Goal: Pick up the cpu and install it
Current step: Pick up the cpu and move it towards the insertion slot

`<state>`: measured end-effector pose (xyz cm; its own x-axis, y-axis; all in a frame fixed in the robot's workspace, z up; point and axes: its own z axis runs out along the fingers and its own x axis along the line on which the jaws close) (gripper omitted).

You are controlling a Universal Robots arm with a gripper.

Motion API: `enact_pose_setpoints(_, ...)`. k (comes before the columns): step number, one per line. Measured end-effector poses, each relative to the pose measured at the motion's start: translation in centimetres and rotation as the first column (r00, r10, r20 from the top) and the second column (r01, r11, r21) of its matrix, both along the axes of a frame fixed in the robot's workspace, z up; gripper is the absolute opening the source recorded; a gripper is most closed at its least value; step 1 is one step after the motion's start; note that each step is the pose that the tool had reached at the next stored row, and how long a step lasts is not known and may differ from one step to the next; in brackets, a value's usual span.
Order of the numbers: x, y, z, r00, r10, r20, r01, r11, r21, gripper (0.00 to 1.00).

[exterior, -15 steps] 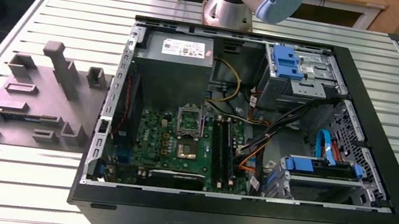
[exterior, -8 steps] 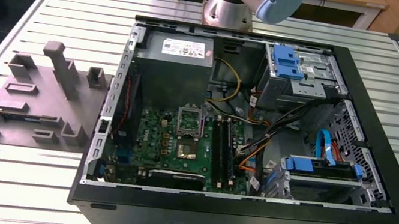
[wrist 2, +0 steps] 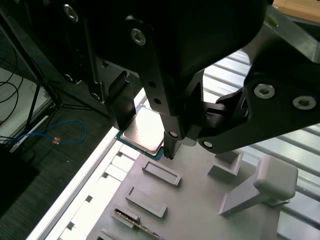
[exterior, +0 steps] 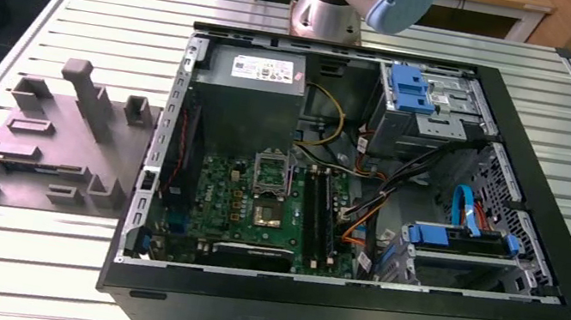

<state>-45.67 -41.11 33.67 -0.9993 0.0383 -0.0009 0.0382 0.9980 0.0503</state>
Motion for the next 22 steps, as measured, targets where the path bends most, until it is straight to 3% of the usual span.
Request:
enact_pose_setpoints(11, 0.0, 0.0, 0.38, 1.0, 0.0, -0.0003, 0.0, 1.0, 0.0033, 0.47)
enact_pose_setpoints(22, 0.0, 0.0, 1.39, 1.0, 0.0, -0.0003, 0.0, 1.0, 0.0033, 0.47)
